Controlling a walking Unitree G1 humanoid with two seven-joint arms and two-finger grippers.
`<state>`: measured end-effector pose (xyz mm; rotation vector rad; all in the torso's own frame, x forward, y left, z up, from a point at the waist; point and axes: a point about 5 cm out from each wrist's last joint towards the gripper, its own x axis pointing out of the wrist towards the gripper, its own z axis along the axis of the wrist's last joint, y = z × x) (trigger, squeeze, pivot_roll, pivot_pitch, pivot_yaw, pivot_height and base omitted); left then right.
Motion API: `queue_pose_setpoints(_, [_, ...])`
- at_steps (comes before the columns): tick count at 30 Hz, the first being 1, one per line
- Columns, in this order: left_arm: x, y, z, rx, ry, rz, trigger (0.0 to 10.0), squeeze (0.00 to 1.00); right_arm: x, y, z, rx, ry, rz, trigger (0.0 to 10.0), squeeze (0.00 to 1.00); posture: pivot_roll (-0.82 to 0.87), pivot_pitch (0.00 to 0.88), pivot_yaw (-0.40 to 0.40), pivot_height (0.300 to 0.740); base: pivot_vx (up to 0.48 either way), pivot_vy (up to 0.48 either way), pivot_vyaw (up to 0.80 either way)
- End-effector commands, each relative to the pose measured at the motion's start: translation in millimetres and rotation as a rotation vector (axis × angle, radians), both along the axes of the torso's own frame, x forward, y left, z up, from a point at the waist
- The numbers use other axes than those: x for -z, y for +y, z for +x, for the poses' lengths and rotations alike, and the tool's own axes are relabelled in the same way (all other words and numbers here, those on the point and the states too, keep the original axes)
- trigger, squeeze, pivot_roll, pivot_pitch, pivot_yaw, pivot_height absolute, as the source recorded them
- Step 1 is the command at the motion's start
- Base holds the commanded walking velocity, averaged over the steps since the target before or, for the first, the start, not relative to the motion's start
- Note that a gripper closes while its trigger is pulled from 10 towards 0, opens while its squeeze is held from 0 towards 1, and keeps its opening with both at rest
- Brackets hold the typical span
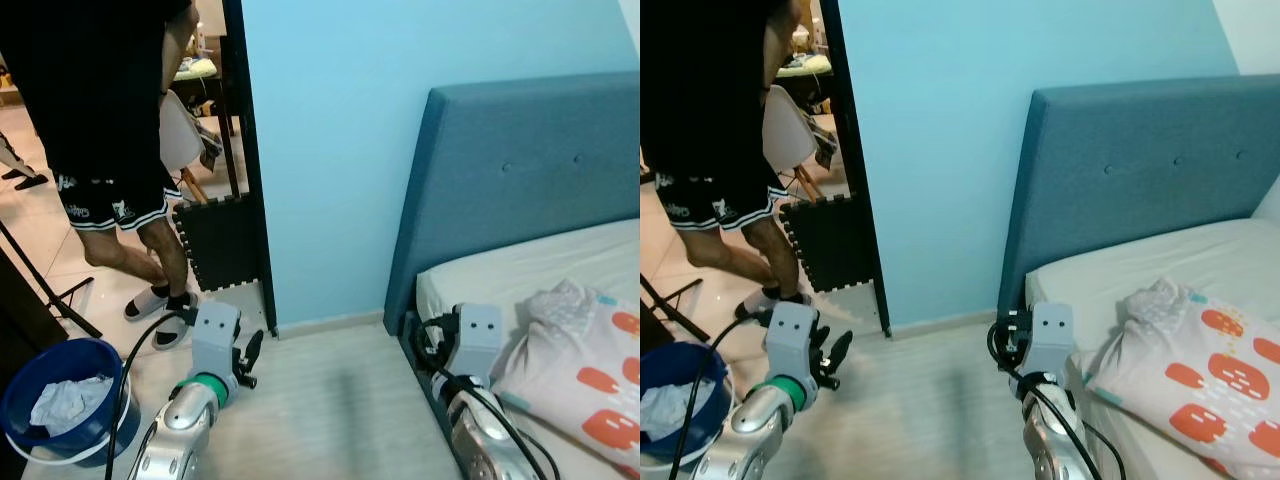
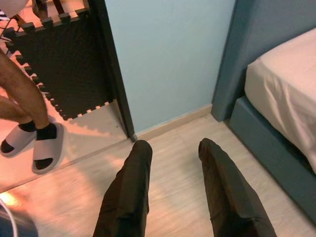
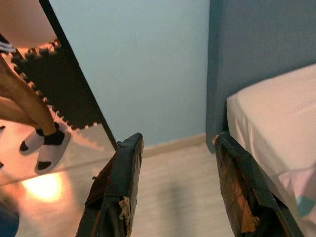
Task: Clean up the room
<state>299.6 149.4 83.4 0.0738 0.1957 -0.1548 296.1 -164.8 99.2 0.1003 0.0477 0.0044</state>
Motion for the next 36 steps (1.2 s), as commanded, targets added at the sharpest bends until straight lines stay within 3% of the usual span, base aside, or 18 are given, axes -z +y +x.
queue_pose_setpoints(1, [11.9,3.3,-2.8,-0.009,0.053,0.033,10.0,0.00,2.8,3.2,-2.4,-0.022,-0.009,-0.031,10.0,0.00,-0.21,0.017,0.055,0.740,0.000,0.000,0.00])
queue_pose_setpoints(36, [1.9,-2.7,6.6,-0.013,-0.041,0.032,10.0,0.00,-10.5,12.0,7.7,-0.038,-0.092,-0.033,10.0,0.00,-0.20,0.046,0.049,0.740,0.000,0.000,0.00])
